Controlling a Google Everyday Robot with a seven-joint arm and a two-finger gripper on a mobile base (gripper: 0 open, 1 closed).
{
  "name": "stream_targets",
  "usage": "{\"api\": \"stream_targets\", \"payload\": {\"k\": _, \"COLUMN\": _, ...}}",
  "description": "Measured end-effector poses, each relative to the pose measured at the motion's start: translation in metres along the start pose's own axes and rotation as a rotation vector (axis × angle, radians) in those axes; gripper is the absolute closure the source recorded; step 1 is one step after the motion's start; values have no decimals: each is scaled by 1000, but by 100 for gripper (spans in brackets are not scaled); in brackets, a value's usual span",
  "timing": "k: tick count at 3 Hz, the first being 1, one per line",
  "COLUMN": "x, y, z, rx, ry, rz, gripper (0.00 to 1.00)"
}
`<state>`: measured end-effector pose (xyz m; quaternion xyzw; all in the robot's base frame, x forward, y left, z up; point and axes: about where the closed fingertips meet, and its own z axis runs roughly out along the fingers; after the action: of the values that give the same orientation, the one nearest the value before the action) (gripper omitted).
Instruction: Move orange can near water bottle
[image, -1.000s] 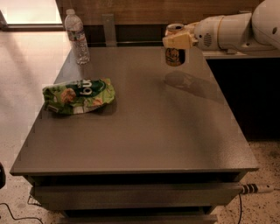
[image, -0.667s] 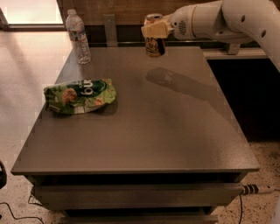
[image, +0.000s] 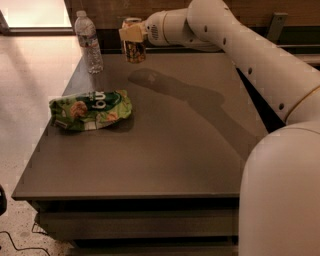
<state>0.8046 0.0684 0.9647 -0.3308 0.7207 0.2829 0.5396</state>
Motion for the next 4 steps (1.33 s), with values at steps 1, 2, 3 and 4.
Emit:
{"api": "stream_targets", "payload": {"k": 1, "x": 9, "y": -1, "z": 43, "rx": 5, "ry": -41, "rz": -8, "gripper": 100}}
{"api": "stream_targets", "payload": {"k": 2, "x": 25, "y": -5, "z": 67, "rx": 36, "ry": -91, "rz": -36, "gripper": 100}}
{"api": "stream_targets", "payload": {"k": 3, "x": 35, "y": -8, "z": 75, "rx": 63, "ry": -129, "rz": -54, "gripper": 99}}
{"api": "stream_targets", "payload": {"k": 4, "x": 35, "y": -6, "z": 77, "rx": 56, "ry": -124, "rz": -51, "gripper": 69}}
